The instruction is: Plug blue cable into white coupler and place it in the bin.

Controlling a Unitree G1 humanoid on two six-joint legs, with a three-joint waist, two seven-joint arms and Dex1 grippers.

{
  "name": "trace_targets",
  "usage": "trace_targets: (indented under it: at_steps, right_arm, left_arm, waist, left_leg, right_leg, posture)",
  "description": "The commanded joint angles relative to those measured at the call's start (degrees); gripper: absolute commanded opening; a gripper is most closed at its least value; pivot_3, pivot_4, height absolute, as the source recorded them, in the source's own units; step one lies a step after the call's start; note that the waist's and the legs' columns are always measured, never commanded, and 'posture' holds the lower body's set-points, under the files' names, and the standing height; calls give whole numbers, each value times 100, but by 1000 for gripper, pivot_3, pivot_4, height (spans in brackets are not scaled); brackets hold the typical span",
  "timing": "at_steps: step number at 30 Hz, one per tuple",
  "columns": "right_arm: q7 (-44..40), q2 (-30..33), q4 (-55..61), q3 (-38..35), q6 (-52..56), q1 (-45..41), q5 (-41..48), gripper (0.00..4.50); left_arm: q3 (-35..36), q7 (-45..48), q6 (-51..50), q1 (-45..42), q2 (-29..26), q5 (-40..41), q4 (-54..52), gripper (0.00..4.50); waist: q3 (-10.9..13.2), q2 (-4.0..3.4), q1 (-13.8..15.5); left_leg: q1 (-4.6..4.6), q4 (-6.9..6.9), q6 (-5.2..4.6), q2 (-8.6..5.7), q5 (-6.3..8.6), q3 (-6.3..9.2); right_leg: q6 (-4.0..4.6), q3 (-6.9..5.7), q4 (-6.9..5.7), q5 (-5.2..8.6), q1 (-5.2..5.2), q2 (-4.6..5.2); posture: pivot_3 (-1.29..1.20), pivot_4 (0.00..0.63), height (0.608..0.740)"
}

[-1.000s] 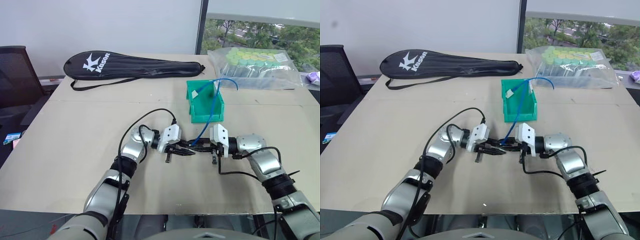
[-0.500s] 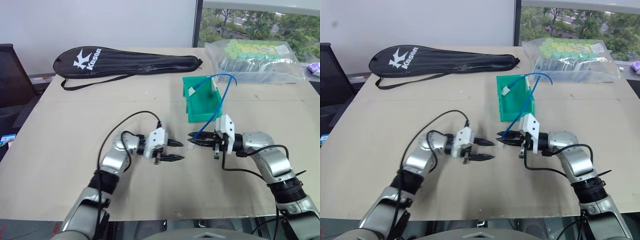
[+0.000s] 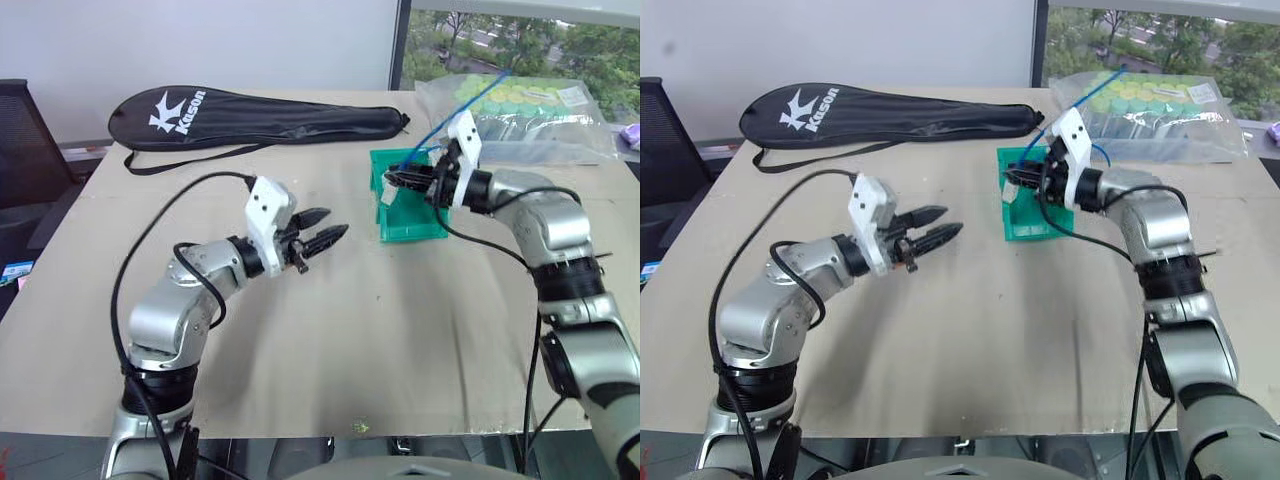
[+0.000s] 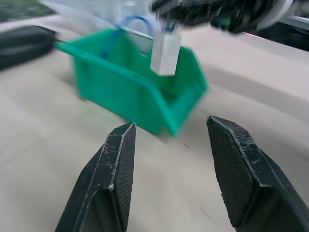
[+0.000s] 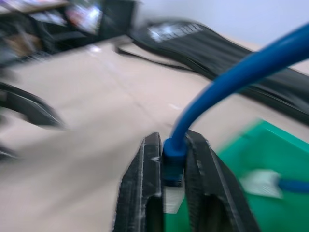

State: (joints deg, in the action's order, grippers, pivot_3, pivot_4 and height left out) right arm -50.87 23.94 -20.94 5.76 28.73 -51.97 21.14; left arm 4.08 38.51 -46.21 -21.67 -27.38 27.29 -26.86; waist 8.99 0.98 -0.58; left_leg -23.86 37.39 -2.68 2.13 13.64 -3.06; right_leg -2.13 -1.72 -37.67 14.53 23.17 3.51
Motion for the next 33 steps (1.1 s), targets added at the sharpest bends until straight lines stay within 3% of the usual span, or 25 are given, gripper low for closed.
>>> trace_targets:
  at_steps: [1, 6, 9, 13, 14, 15, 22, 28, 33]
  right_arm:
    - [-249, -58, -798, -26, -400, -519, -241, 2012]
    - [-284, -145, -1824, -72, -649, -1045, -559, 4403]
    - [-153, -143, -2217, -176, -825, -1237, -697, 4461]
    - [-205, 171, -2273, -323, -843, -1178, -775, 4500]
    - [-207, 244, -2257, -331, -852, -1135, -804, 4500]
    - [-164, 350, -2209, -339, -879, -1058, -857, 4500]
    - [-26, 1198, -1094, -1000, -964, -44, -676, 4500]
    - [-891, 1530, 1498, -1690, -504, 2432, 499, 4500]
    - [-791, 1324, 2440, -1802, -1144, 4477, 429, 4500]
  left_arm:
    - [75, -261, -412, -146, -64, 278, -411, 2392]
    - [42, -435, -527, -196, -78, 383, -395, 2392]
    - [53, -502, -517, -201, -78, 433, -370, 2392]
    - [168, -569, -539, -256, -10, 641, -387, 3536]
    - [179, -598, -540, -265, -4, 669, -383, 4156]
    - [175, -612, -538, -264, -16, 684, -385, 4410]
    - [191, -732, -489, -154, -67, 778, -469, 4410]
    - [0, -638, -189, 632, -289, 554, -791, 4410]
    - [-249, -751, 1101, 1933, -374, -401, -668, 4410]
  waist:
    - [0, 0, -6]
    - [2, -1, -15]
    - [2, -2, -19]
    - [6, -1, 7]
    - [6, -1, 13]
    - [7, -1, 20]
    - [7, 0, 30]
    - [7, 0, -4]
    - [8, -3, -3]
  left_leg:
    - [0, -1, 1, 2, -1, -2]
    - [-1, -8, 5, 8, -3, -5]
    - [-1, -8, 8, 8, -4, -7]
    - [-1, -8, 15, 4, -8, -11]
    - [-2, -8, 16, 1, -9, -12]
    - [-3, -7, 17, 0, -10, -13]
    - [-5, -8, 31, -1, -18, -23]
    - [2, -19, 29, 12, -16, -16]
    - [11, -19, 11, 15, -5, -22]
  right_leg:
    - [-3, 3, -1, 2, 2, -3]
    - [-6, 5, 2, 4, 6, -5]
    - [-5, 6, -2, 4, 7, -4]
    - [-5, 8, -2, 4, 7, 3]
    - [-5, 9, -1, 4, 7, 8]
    - [-5, 9, -1, 4, 7, 9]
    - [-6, 21, 8, 4, 7, 10]
    - [-8, 33, 5, 5, 6, -3]
    - [-6, 43, 0, 6, 6, -4]
  posture:
    - [0, 150, 740]
    - [0, 150, 740]
    - [0, 150, 740]
    - [0, 150, 740]
    - [0, 150, 740]
    - [0, 150, 740]
    - [0, 150, 740]
    - [0, 150, 740]
    - [0, 150, 740]
